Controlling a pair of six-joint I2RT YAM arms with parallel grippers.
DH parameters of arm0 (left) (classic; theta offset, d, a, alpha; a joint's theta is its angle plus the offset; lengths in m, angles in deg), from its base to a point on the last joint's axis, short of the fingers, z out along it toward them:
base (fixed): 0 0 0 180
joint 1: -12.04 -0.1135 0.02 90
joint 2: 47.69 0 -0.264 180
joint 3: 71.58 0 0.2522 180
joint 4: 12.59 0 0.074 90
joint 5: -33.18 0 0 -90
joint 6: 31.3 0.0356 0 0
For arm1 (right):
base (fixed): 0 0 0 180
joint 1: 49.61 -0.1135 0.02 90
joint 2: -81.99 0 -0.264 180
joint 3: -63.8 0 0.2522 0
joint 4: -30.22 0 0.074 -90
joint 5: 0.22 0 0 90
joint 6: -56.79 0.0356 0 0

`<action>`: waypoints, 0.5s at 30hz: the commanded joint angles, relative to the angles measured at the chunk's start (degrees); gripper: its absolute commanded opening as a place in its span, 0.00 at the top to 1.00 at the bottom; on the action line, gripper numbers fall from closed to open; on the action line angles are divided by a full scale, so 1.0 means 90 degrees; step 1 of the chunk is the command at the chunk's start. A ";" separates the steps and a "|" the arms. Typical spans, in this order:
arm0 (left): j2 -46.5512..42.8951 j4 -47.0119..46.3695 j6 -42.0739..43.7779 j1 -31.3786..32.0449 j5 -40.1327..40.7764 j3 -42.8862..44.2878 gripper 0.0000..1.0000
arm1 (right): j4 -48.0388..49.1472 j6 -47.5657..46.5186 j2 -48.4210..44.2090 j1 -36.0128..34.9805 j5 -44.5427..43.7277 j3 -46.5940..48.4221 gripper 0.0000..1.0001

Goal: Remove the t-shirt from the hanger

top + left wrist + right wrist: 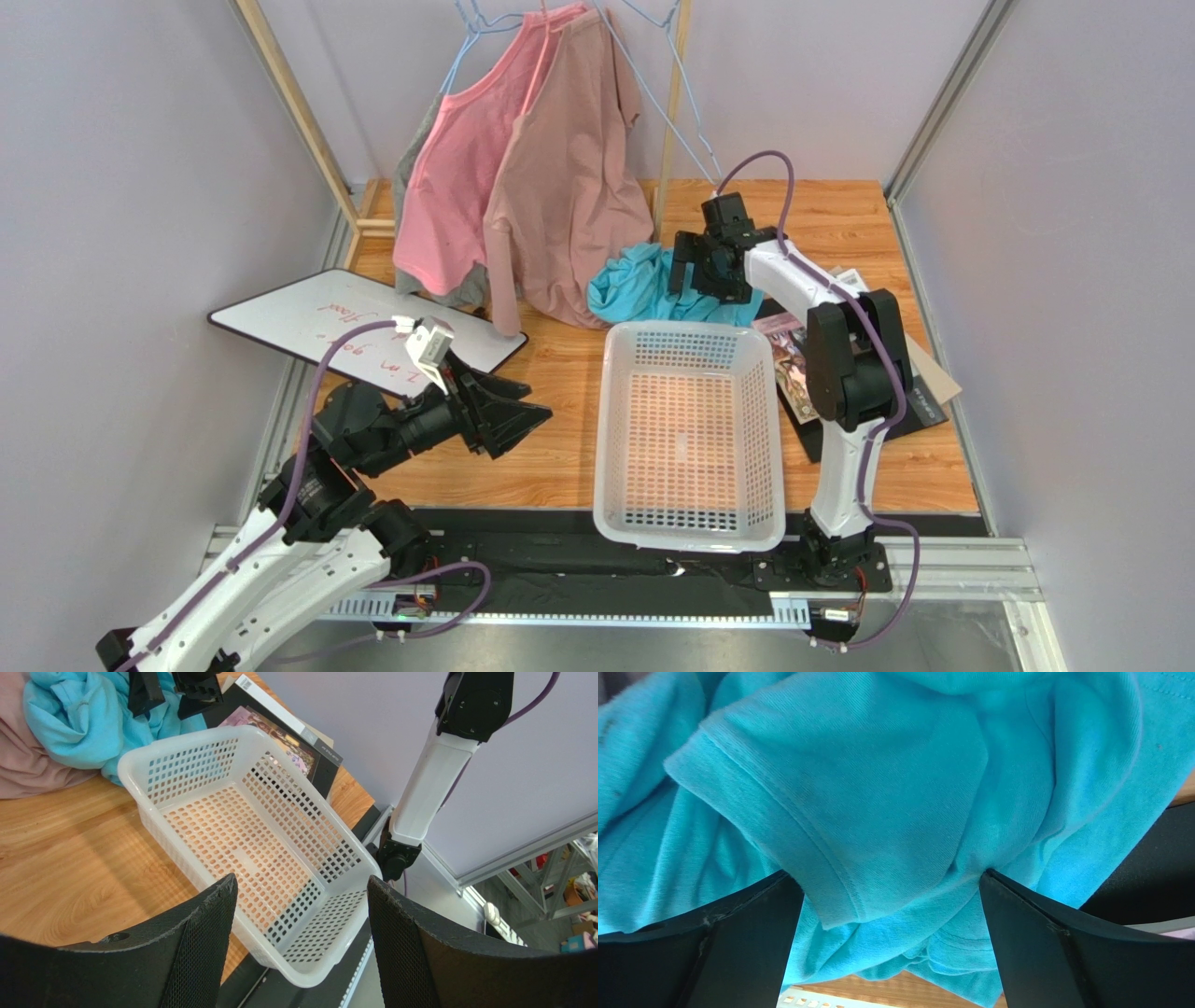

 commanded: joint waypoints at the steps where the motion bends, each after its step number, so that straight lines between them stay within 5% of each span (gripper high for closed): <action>1: 0.0023 -0.0343 -0.0114 0.0019 -0.0073 -0.0041 0.27 | 0.0196 -0.0154 -0.0024 0.0023 -0.0131 -0.0229 0.04; 9: -0.0074 -0.0392 -0.0300 0.0019 -0.0171 -0.0149 0.28 | 0.0723 0.0138 -0.0160 0.0033 -0.0033 -0.0786 0.37; 13: -0.0211 -0.0304 -0.0359 0.0019 -0.0142 -0.0139 0.28 | 0.1006 0.0207 -0.0921 0.0120 -0.0375 -0.1079 0.78; 15: -0.0279 -0.0265 -0.0398 0.0019 -0.0113 -0.0149 0.28 | 0.1037 0.0236 -0.1514 0.0227 -0.0414 -0.1177 0.90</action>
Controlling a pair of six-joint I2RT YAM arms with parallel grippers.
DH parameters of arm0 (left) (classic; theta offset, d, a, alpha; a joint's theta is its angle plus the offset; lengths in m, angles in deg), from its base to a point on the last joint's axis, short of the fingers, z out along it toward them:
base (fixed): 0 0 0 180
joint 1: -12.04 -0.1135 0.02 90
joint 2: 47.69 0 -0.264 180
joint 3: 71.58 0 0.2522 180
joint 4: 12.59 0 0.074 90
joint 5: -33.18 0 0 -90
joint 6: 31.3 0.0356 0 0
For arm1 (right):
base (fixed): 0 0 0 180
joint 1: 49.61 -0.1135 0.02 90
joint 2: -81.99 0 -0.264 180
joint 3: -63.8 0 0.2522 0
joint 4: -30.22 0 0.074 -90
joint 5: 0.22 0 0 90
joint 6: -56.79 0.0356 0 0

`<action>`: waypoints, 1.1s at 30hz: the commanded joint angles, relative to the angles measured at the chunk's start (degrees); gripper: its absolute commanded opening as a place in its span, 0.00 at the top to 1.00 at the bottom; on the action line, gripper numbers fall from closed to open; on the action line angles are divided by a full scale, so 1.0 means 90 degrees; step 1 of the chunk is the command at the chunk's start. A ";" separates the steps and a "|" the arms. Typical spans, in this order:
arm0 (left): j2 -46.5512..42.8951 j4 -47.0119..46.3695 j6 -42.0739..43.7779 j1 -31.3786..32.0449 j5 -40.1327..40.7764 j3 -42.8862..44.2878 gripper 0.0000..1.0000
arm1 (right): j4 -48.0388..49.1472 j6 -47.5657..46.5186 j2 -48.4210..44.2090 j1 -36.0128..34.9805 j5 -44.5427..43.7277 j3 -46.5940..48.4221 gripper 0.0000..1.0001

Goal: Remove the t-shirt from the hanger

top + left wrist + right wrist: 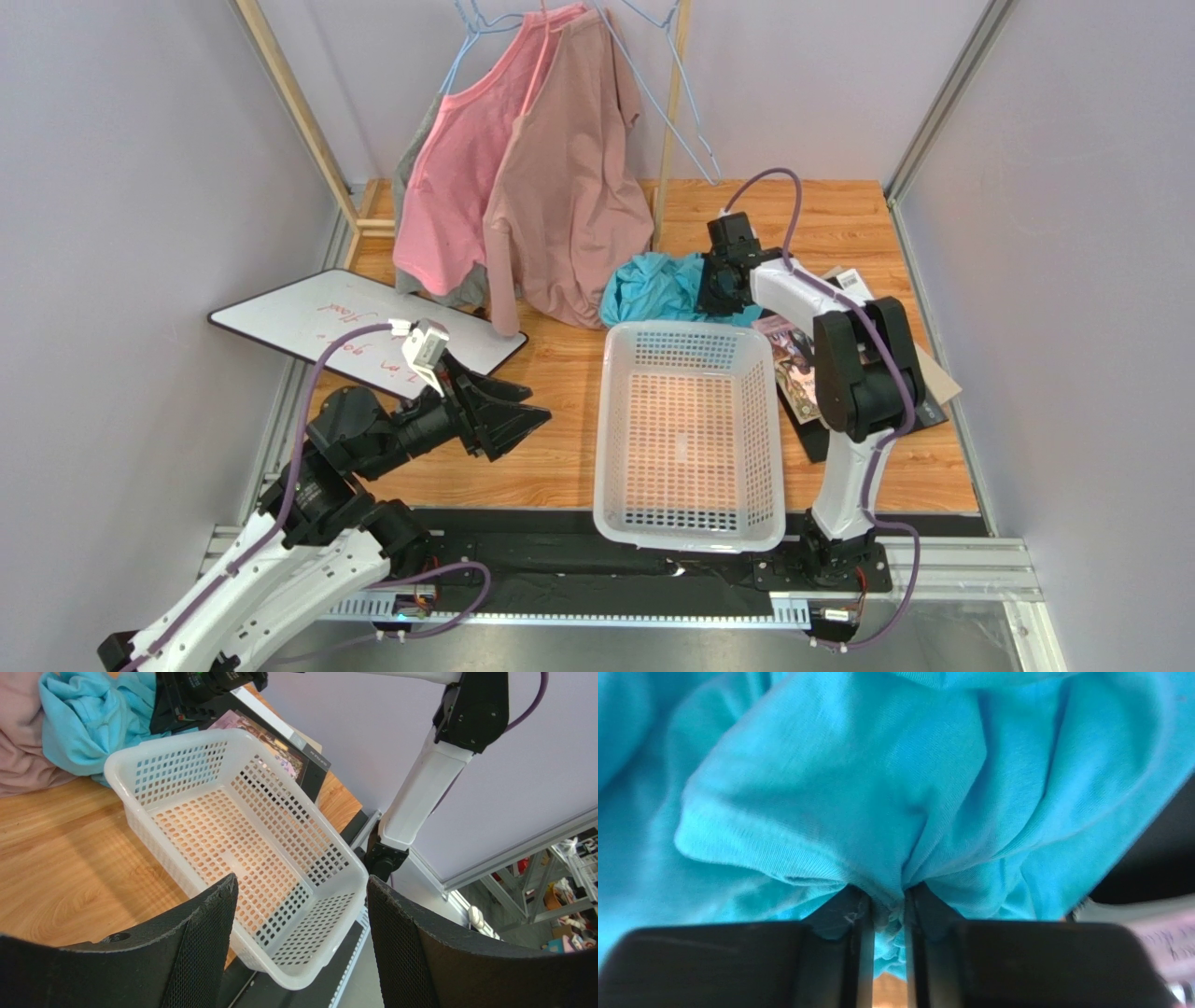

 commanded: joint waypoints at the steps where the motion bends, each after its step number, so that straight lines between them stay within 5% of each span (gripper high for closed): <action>1: -0.0180 -0.0095 -0.0162 0.0019 -0.0044 -0.0006 0.28 | 0.0347 0.0100 -0.1468 0.0221 -0.0300 -0.0155 0.99; 10: -0.0161 -0.0222 -0.0445 0.0019 -0.0064 -0.0084 0.28 | -0.0209 -0.0192 -0.3472 0.0338 -0.0613 0.0284 1.00; 21: -0.0199 -0.0729 -0.1080 0.0019 -0.0444 -0.0396 0.29 | -0.0834 -0.0085 -0.5336 0.0338 0.0168 0.1025 1.00; 33: -0.0239 -0.0954 -0.1305 0.0019 -0.0503 -0.0533 0.29 | -0.1206 0.0198 -0.5192 0.0328 0.1974 0.3603 1.00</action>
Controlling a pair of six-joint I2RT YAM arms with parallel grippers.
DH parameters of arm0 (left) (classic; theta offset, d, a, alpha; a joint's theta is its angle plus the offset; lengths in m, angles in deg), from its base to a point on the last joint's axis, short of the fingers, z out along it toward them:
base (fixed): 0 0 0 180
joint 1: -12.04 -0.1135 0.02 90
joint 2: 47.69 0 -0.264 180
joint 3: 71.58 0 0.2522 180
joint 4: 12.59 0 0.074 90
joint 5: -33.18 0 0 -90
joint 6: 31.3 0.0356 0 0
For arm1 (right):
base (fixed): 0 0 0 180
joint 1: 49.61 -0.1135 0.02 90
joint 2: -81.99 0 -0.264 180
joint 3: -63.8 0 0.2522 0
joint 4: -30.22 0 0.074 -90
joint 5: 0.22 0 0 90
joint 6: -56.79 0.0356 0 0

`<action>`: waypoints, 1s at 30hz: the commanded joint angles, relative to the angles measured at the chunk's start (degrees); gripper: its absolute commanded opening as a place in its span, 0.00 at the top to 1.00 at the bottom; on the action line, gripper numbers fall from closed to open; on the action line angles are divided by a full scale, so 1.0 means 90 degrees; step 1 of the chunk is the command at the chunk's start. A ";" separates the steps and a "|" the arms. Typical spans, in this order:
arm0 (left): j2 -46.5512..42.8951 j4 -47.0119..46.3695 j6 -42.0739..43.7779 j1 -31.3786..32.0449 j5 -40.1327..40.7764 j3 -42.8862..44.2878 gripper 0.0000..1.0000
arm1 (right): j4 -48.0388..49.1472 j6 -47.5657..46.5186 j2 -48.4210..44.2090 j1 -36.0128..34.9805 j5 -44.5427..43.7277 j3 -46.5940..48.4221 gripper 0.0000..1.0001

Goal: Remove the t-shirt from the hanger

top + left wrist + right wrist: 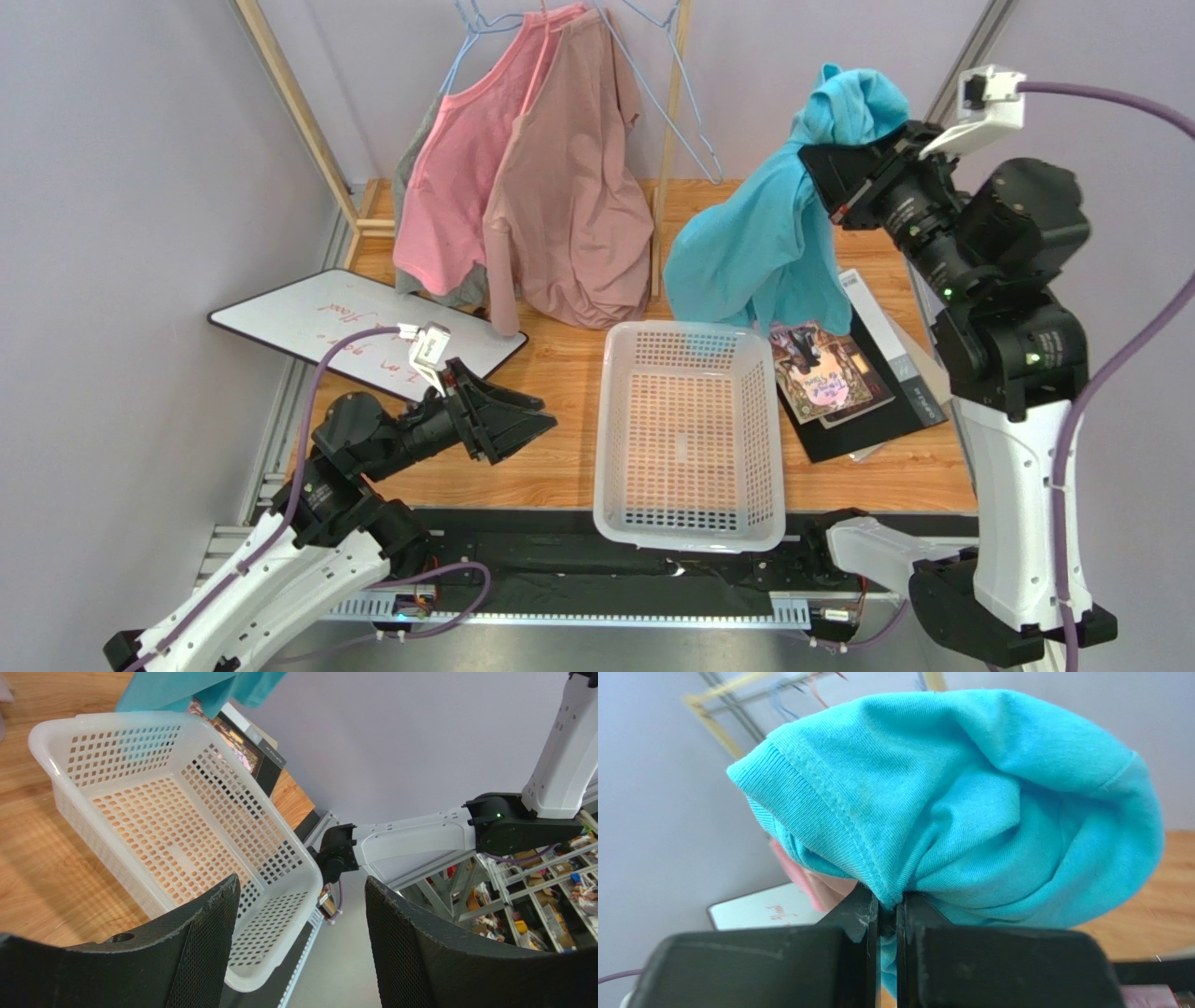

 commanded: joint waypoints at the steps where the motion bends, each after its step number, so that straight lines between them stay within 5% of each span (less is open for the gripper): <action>1: -0.0103 -0.0308 -0.0173 0.0019 -0.0119 -0.0118 0.29 | 0.0215 0.0239 0.0226 -0.0021 0.1005 0.1090 1.00; 7: -0.0317 -0.0153 -0.0174 0.0019 -0.0051 -0.0167 0.30 | 0.0253 0.0522 0.0179 -0.0012 0.1357 0.1484 1.00; 19: -0.0357 -0.0074 -0.0154 0.0019 -0.0022 -0.0196 0.29 | 0.0283 0.0522 -0.1383 -0.0012 0.1017 -0.1044 1.00; 24: -0.0230 -0.0191 -0.0173 0.0019 -0.0061 -0.0216 0.30 | 0.0273 0.0737 -0.1580 -0.0060 0.1582 -0.1992 1.00; 30: -0.0152 -0.0318 -0.0213 0.0019 -0.0041 -0.0313 0.30 | 0.0868 0.1117 -0.1755 -0.0821 0.1963 -0.3358 1.00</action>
